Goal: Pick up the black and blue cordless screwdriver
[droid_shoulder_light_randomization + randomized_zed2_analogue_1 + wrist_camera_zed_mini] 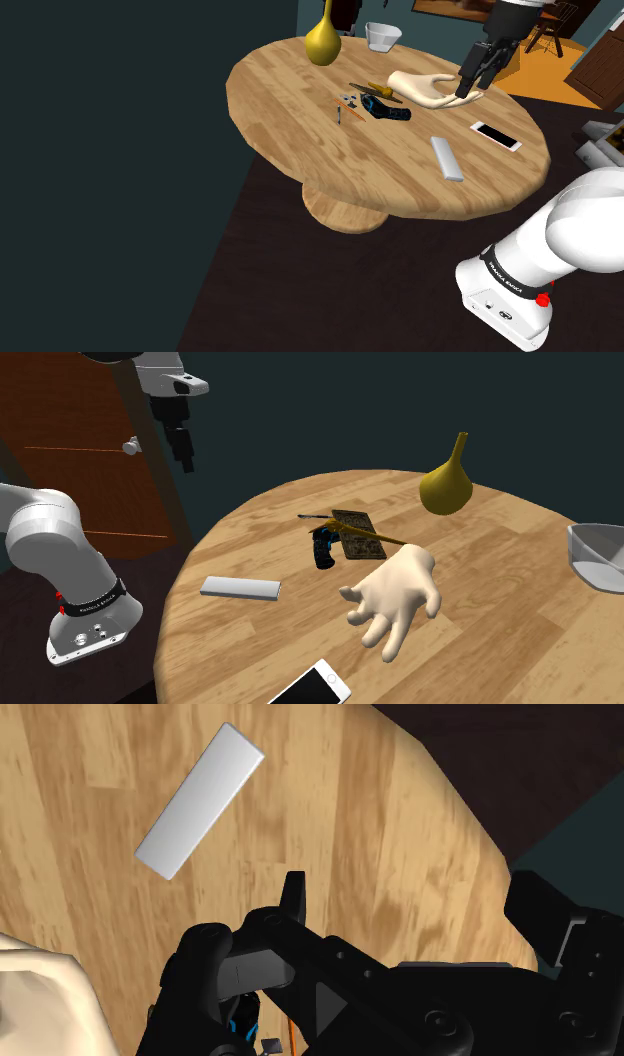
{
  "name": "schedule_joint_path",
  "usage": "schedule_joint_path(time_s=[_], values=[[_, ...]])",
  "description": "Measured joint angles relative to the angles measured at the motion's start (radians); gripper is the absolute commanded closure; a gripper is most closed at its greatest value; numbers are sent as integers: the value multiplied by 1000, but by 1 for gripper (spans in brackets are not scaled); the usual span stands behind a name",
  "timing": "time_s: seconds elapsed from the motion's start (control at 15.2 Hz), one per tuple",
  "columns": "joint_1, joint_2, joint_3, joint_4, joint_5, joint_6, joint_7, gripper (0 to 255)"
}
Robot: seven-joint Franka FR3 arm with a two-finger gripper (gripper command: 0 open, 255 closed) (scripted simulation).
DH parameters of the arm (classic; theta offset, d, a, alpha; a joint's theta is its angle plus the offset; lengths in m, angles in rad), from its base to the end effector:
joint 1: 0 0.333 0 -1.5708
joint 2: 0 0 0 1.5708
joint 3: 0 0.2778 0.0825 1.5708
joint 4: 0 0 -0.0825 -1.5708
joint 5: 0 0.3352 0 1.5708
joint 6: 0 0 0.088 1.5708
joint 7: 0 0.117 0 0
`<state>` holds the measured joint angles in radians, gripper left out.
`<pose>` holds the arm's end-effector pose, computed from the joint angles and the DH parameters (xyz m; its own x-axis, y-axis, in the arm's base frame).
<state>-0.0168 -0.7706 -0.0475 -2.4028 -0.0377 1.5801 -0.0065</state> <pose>0.2863 -0.0255 0.5298 0.9977 -0.0422 -0.0526 -0.0421 -0.9991 0.0042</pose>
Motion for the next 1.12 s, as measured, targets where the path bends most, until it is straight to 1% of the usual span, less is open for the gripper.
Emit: schedule_joint_path(time_s=[0.07,0.2,0.53,0.73,0.99,1.12], values=[[0,0,0,0,0,0,0,0],[0,16,-30,-17,-15,40,-46,0],[7,109,-144,-39,-61,178,-230,0],[18,187,-213,-30,-74,262,-345,0],[44,314,-301,2,-63,373,-505,0],[63,395,-345,31,-40,430,-589,0]])
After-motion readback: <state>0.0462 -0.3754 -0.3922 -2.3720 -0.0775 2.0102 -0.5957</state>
